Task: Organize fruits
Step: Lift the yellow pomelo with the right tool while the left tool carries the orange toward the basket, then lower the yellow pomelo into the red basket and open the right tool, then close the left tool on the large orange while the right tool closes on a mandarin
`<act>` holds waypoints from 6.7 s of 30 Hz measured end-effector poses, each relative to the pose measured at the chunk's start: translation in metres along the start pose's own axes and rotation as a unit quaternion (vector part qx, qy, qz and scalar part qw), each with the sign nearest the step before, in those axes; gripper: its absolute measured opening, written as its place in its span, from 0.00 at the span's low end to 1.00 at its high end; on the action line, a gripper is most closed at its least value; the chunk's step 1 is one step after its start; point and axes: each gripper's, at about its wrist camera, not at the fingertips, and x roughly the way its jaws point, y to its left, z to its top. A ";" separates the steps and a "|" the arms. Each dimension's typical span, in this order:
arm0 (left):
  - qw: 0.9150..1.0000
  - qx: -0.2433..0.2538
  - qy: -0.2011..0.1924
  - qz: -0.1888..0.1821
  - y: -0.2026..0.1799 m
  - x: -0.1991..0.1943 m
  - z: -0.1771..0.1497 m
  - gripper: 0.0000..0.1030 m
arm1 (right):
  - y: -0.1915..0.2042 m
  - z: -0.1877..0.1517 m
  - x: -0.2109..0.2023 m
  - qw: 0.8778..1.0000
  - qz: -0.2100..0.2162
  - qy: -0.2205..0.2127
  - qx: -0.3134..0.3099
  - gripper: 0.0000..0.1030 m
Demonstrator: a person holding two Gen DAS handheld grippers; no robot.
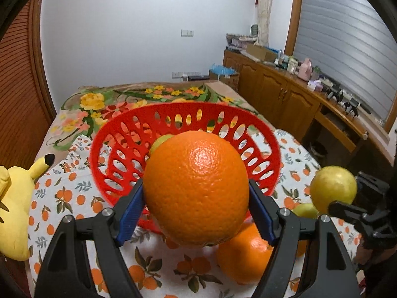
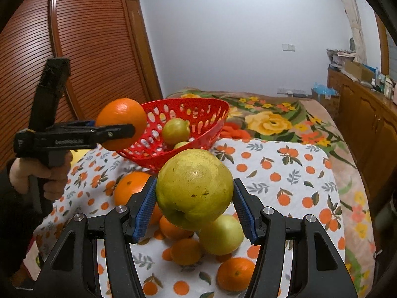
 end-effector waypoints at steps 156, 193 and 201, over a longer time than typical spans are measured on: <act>1.000 -0.004 0.006 -0.007 -0.044 -0.057 -0.110 0.80 | -0.028 -0.088 -0.001 0.989 -0.089 0.089 0.072 0.43; 0.998 0.018 0.060 -0.018 -0.065 0.018 -0.074 0.80 | -0.029 -0.089 -0.001 0.990 -0.087 0.088 0.074 0.41; 0.998 0.012 0.062 -0.027 -0.063 0.020 -0.074 0.79 | -0.029 -0.089 -0.001 0.990 -0.091 0.088 0.068 0.41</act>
